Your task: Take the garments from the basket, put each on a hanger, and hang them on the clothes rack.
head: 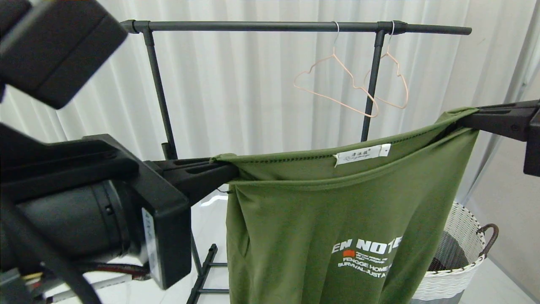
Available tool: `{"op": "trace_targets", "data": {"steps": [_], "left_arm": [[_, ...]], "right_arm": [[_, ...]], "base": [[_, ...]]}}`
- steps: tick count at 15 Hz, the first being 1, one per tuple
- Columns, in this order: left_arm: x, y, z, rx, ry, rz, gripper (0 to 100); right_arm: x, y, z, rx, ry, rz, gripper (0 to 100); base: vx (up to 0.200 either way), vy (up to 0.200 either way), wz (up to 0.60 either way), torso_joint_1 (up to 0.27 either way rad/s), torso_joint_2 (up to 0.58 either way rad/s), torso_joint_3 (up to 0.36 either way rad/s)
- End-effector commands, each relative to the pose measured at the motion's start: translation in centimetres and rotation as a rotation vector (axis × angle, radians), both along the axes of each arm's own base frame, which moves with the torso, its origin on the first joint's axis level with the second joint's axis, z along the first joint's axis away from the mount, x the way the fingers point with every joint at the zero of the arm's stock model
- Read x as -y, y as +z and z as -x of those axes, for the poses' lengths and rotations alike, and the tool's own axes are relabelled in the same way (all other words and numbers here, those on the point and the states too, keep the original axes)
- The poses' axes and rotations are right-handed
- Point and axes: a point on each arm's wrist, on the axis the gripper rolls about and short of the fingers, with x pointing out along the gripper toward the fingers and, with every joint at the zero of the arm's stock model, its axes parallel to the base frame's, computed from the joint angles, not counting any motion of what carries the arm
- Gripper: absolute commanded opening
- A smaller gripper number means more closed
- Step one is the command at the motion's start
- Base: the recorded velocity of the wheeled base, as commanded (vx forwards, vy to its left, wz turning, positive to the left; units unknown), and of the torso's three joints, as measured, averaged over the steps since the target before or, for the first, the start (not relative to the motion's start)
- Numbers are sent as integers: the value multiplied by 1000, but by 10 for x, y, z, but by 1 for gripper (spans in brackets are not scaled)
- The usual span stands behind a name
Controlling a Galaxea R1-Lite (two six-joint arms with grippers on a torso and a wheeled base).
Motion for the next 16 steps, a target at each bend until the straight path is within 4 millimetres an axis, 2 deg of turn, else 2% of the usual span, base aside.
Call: {"op": "trace_targets", "data": {"steps": [1, 4, 6, 9, 12, 16], "left_arm": [[2, 0, 7, 0, -41, 3, 0], [8, 1, -1, 5, 13, -6, 0], [25, 15, -12, 29, 75, 14, 0], [45, 37, -28, 55, 100, 68, 0], [52, 29, -33, 49, 124, 35, 0], [45, 42, -33, 122, 183, 10, 0]], "right_arm": [[-1, -3, -2, -14, -3, 6, 0], [9, 2, 9, -39, -33, -45, 0], [27, 10, 26, -57, -61, -63, 0], [42, 18, 45, -47, -61, -114, 0], [46, 15, 52, -39, -42, -120, 0], [40, 26, 47, 36, -23, -186, 0]], "base": [[0, 0, 0, 0, 0, 0], [0, 0, 0, 0, 0, 0], [0, 0, 0, 0, 0, 0], [0, 0, 0, 0, 0, 0], [0, 0, 0, 0, 0, 0], [0, 0, 0, 0, 0, 0]]}}
